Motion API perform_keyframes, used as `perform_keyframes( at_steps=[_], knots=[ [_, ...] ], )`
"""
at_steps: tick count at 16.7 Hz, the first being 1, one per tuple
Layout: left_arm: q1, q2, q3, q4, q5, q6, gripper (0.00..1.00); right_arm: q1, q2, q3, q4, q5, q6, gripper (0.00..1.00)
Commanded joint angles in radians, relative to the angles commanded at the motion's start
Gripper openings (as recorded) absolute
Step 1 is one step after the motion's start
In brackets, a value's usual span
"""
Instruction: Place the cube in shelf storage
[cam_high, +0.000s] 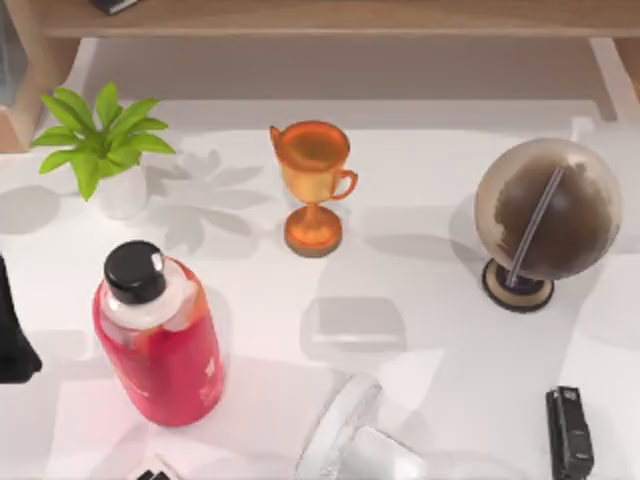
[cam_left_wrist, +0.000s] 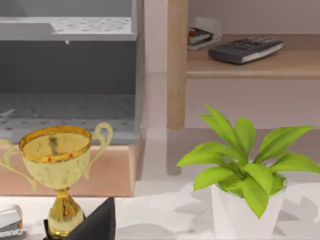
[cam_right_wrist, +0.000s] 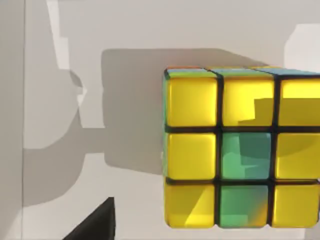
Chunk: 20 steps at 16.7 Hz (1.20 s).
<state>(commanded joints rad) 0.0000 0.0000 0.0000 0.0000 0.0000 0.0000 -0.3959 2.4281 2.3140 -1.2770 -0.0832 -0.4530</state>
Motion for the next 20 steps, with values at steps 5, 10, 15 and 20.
perform_keyframes(
  at_steps=[5,10,15,20],
  knots=[
    [0.0,0.0,0.0,0.0,0.0,0.0,1.0,0.01,0.053,-0.045,0.097,0.003,0.009,1.0],
    [0.0,0.0,0.0,0.0,0.0,0.0,1.0,0.014,0.074,-0.048,0.124,0.004,0.014,1.0],
    [0.0,0.0,0.0,0.0,0.0,0.0,1.0,0.014,0.074,-0.048,0.124,0.004,0.014,0.7],
    [0.0,0.0,0.0,0.0,0.0,0.0,1.0,0.014,0.074,-0.048,0.124,0.004,0.014,0.32]
  ],
)
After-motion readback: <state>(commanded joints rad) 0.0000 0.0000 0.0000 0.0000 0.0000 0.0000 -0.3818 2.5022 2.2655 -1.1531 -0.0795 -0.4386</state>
